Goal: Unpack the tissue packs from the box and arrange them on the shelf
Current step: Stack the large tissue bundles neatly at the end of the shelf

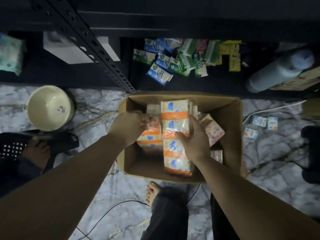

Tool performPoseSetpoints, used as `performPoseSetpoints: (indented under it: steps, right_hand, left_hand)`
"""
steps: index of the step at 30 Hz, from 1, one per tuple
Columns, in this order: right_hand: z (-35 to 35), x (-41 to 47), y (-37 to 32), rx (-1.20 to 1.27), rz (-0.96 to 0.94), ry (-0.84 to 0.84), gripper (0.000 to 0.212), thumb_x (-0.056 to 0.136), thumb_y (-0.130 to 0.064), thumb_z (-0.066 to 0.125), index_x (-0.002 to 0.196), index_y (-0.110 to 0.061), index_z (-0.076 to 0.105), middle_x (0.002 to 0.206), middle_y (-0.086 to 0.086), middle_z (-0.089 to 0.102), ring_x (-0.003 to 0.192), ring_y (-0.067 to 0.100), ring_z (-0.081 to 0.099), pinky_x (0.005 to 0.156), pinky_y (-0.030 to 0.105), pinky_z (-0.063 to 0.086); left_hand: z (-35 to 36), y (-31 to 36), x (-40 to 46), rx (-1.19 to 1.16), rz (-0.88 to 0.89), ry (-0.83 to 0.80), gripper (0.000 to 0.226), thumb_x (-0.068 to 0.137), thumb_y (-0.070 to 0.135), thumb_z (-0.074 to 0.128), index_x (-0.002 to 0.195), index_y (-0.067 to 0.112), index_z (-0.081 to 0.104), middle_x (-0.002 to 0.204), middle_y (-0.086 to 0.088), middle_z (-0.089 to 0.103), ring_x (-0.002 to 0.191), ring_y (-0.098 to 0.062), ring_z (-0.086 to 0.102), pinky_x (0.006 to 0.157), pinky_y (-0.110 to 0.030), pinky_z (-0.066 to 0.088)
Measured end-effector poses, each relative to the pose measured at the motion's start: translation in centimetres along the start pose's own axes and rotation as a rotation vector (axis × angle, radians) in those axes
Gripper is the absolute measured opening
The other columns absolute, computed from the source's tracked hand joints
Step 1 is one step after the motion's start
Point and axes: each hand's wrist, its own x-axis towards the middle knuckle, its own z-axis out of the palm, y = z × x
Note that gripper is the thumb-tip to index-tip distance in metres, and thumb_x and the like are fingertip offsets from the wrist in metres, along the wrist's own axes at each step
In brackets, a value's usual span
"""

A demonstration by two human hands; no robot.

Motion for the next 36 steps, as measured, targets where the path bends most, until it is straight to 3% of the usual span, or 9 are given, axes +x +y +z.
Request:
performPoseSetpoints:
  steps: [4,8,10,13,19,23,26,31,36]
  right_hand:
    - [-2.4,-2.2,-2.4,0.017,-0.111,0.022,0.066,0.091,-0.033,0.077,0.149,-0.032,0.047,0.128,-0.014,0.066,0.118,0.009,0.063,0.098,0.038,0.055]
    - [-7.1,-5.6,-6.6,0.038,-0.237,0.091,0.071,0.087,-0.027,0.082,0.151,-0.025,0.050,0.115,-0.017,0.056,0.115,0.016,0.060,0.099,0.024,0.048]
    - [-10.2,-7.7,-9.2,0.046,-0.253,0.113,0.073,0.087,-0.038,0.081,0.152,-0.037,0.047,0.113,-0.019,0.052,0.108,0.011,0.062,0.094,0.034,0.055]
    - [-15.2,-11.1,-13.4,0.033,-0.299,0.154,0.075,0.082,-0.064,0.071,0.148,-0.059,0.036,0.121,-0.018,0.052,0.114,0.011,0.061,0.090,0.044,0.058]
    - [-26.1,-19.4,-23.9,0.281,-0.412,0.241,0.072,0.083,-0.043,0.081,0.146,-0.052,0.046,0.132,-0.013,0.058,0.119,0.009,0.064,0.091,0.048,0.059]
    - [-33.3,-24.3,-30.9,0.317,-0.524,0.342,0.071,0.082,-0.032,0.084,0.141,-0.052,0.052,0.119,-0.020,0.058,0.109,-0.001,0.065,0.085,0.037,0.062]
    - [-38.6,-27.3,-35.5,0.359,-0.622,0.404,0.065,0.080,-0.031,0.085,0.135,-0.051,0.056,0.120,-0.019,0.063,0.107,0.003,0.068,0.081,0.034,0.062]
    - [-46.6,-32.3,-41.4,0.468,-0.767,0.464,0.052,0.080,-0.034,0.083,0.120,-0.058,0.058,0.116,-0.018,0.073,0.100,0.006,0.074,0.073,0.034,0.063]
    - [-54.5,-37.4,-45.8,0.533,-0.920,0.579,0.053,0.082,-0.021,0.082,0.119,-0.052,0.058,0.107,-0.021,0.075,0.092,0.001,0.075,0.063,0.019,0.060]
  left_hand:
    - [-2.1,0.9,-2.9,0.005,0.058,-0.015,0.018,0.091,0.026,0.071,0.107,0.031,0.078,0.102,0.009,0.069,0.099,-0.022,0.068,0.076,-0.032,0.049]
    - [-6.2,3.1,-6.4,-0.032,0.123,0.132,0.014,0.086,0.022,0.078,0.098,0.030,0.079,0.085,0.013,0.063,0.085,-0.023,0.069,0.064,-0.031,0.049]
    - [-9.3,4.8,-8.1,-0.047,0.165,0.192,0.012,0.085,0.025,0.074,0.094,0.030,0.078,0.085,0.009,0.067,0.080,-0.024,0.069,0.059,-0.033,0.053]
    - [-15.1,8.1,-10.7,-0.057,0.219,0.292,0.013,0.082,0.022,0.078,0.093,0.028,0.079,0.088,0.009,0.070,0.081,-0.021,0.069,0.062,-0.026,0.050]
    - [-29.3,15.7,-16.3,-0.161,0.344,0.430,0.014,0.088,0.029,0.068,0.095,0.019,0.076,0.087,0.009,0.066,0.085,-0.015,0.061,0.071,-0.039,0.054]
    - [-38.8,21.3,-20.1,-0.215,0.450,0.550,0.008,0.094,0.029,0.072,0.096,0.022,0.075,0.087,0.014,0.063,0.088,-0.009,0.054,0.076,-0.027,0.047]
    - [-45.3,26.0,-22.6,-0.217,0.520,0.654,0.003,0.094,0.030,0.072,0.093,0.027,0.073,0.086,0.017,0.062,0.090,-0.008,0.054,0.077,-0.020,0.041]
    - [-54.5,33.6,-26.5,-0.207,0.641,0.827,0.013,0.093,0.032,0.073,0.088,0.020,0.071,0.084,0.010,0.063,0.091,-0.012,0.057,0.081,-0.031,0.047]
    - [-62.7,41.6,-30.5,-0.214,0.758,0.913,0.007,0.092,0.032,0.075,0.090,0.026,0.072,0.086,0.014,0.066,0.091,-0.008,0.062,0.078,-0.029,0.051]
